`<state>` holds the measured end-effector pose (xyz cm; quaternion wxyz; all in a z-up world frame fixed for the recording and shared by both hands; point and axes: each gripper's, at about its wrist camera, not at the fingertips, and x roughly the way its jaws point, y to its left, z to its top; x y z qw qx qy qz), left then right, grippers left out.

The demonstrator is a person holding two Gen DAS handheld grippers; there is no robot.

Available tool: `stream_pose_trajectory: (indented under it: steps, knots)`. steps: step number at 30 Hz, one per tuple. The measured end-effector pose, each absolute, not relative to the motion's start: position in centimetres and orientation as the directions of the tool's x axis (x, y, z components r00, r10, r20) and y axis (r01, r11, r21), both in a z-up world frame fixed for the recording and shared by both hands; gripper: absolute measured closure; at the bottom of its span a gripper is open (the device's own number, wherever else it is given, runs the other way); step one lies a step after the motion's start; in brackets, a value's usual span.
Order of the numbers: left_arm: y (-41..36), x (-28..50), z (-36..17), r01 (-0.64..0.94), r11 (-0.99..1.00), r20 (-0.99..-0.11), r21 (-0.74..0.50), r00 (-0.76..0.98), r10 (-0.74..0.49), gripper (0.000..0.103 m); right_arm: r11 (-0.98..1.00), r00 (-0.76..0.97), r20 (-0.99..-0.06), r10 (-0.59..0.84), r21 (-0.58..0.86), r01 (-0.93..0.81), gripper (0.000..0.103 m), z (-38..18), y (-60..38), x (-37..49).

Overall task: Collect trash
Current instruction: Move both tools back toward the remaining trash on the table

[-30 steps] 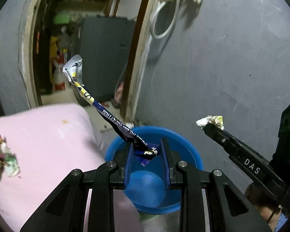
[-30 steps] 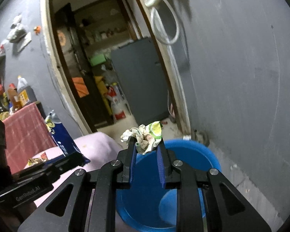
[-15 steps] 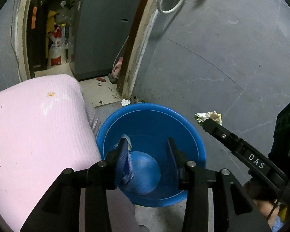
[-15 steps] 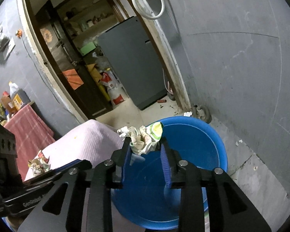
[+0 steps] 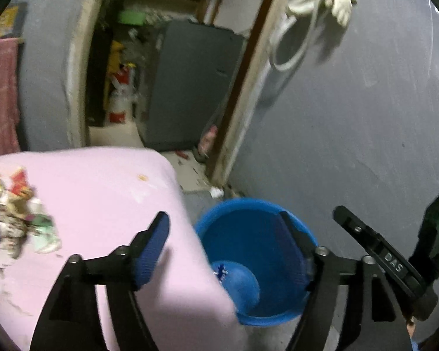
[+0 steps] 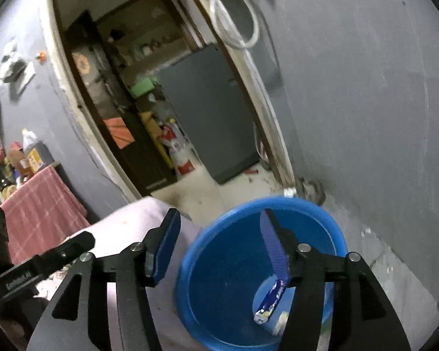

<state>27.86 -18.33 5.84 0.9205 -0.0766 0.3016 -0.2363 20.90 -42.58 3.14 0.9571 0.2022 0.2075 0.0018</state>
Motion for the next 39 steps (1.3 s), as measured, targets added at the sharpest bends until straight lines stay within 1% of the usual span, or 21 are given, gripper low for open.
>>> stream_pose_trajectory:
  steps: [1, 2, 4, 6, 9, 10, 13, 17, 22, 29, 34, 39]
  knots:
    - [-17.7, 27.5, 6.4, 0.375, 0.884, -0.503, -0.280, 0.727, -0.468, 0.019, 0.925, 0.924, -0.372, 0.085, 0.374, 0.065, 0.032, 3.6, -42.1, 20.6]
    - [-16.7, 27.0, 7.0, 0.351, 0.896, -0.475, -0.273, 0.760, -0.443, 0.016, 0.932, 0.935, -0.345, 0.083, 0.358, 0.050, 0.023, 4.0, -41.6, 20.3]
    - [-15.3, 26.3, 7.9, 0.321, 0.910, -0.432, -0.263, 0.804, -0.409, 0.007, 0.943, 0.955, -0.285, 0.086, 0.333, 0.015, 0.022, 4.9, -40.4, 19.7]
    - [-13.5, 25.2, 9.0, 0.283, 0.927, -0.377, -0.245, 0.853, -0.360, 0.004, 0.948, 0.966, -0.235, 0.103, 0.317, -0.024, 0.018, 5.7, -39.3, 19.3]
    - [-11.2, 23.8, 10.1, 0.241, 0.946, -0.316, -0.215, 0.900, -0.301, 0.003, 0.953, 0.981, -0.149, 0.126, 0.294, -0.078, 0.007, 6.8, -37.6, 18.5]
    - [-10.5, 23.4, 10.4, 0.225, 0.953, -0.302, -0.201, 0.912, -0.279, 0.003, 0.953, 0.983, -0.125, 0.135, 0.287, -0.095, 0.000, 7.2, -37.1, 18.3]
    - [-8.7, 22.0, 10.8, 0.187, 0.967, -0.264, -0.172, 0.937, -0.229, 0.002, 0.953, 0.985, -0.037, 0.167, 0.261, -0.152, 0.000, 8.2, -35.1, 17.6]
    - [-6.2, 20.6, 11.0, 0.133, 0.980, -0.227, -0.150, 0.960, -0.165, 0.002, 0.953, 0.978, 0.021, 0.210, 0.217, -0.209, 0.000, 8.9, -32.5, 17.3]
    - [-2.5, 19.4, 10.8, 0.067, 0.990, -0.205, -0.122, 0.975, -0.091, 0.002, 0.950, 0.963, 0.036, 0.268, 0.158, -0.271, 0.000, 9.3, -28.9, 17.6]
    - [1.8, 18.9, 9.4, -0.008, 0.997, -0.215, -0.073, 0.977, -0.008, 0.002, 0.933, 0.938, -0.012, 0.346, 0.113, -0.343, 0.000, 8.8, -24.4, 18.8]
    - [4.2, 19.5, 7.7, -0.041, 0.998, -0.261, -0.048, 0.965, 0.027, 0.002, 0.924, 0.924, -0.076, 0.376, 0.109, -0.367, 0.000, 8.0, -22.6, 20.2]
    - [5.9, 20.7, 5.5, -0.035, 0.998, -0.342, -0.042, 0.939, 0.018, 0.002, 0.921, 0.906, -0.165, 0.389, 0.101, -0.377, 0.000, 7.2, -21.0, 22.3]
